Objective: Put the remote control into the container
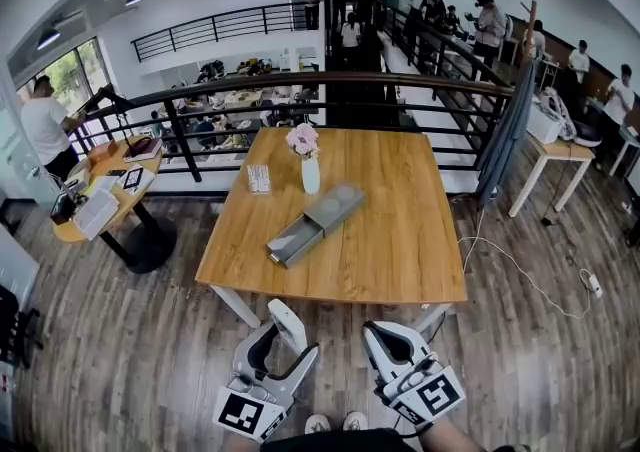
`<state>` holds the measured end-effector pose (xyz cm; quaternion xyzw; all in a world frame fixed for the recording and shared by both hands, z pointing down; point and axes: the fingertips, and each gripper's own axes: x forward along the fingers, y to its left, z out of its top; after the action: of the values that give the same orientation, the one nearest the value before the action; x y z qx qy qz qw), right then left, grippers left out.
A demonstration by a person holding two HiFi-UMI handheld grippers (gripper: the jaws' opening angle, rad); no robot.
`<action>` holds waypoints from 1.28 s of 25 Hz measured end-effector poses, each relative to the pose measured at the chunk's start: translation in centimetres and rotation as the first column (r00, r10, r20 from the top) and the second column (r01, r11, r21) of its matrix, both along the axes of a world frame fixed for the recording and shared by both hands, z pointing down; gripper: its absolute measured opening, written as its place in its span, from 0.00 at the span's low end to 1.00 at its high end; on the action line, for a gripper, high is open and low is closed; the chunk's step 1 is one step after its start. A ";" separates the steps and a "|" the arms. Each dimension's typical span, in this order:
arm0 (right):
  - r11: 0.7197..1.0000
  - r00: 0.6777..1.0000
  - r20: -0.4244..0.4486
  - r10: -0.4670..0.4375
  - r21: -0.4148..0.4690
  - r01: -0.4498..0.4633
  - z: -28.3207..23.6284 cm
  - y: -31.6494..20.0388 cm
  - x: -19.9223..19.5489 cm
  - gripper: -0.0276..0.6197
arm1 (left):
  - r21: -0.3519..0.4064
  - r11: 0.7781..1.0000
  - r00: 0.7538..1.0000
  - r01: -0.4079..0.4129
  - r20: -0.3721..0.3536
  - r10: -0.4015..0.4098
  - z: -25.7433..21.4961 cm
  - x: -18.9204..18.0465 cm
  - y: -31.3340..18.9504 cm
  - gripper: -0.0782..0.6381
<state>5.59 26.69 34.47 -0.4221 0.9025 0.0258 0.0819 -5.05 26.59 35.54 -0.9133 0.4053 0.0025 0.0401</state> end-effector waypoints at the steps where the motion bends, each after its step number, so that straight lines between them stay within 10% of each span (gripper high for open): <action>1: 1.000 1.000 -0.001 -0.001 -0.001 0.001 0.0 0.0 0.3 0.07 | 0.000 1.000 1.000 0.003 0.000 -0.003 -0.1 0.3 0.1 0.50; 32: 0.999 1.000 -0.001 -0.028 0.029 0.028 0.6 -1.8 3.5 0.07 | 0.032 0.999 0.997 0.037 0.062 -0.039 0.5 2.8 -0.7 0.50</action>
<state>9.08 24.86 35.12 -0.4081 0.9079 0.0379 0.0880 -2.27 25.87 36.00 -0.9043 0.4212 -0.0208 0.0669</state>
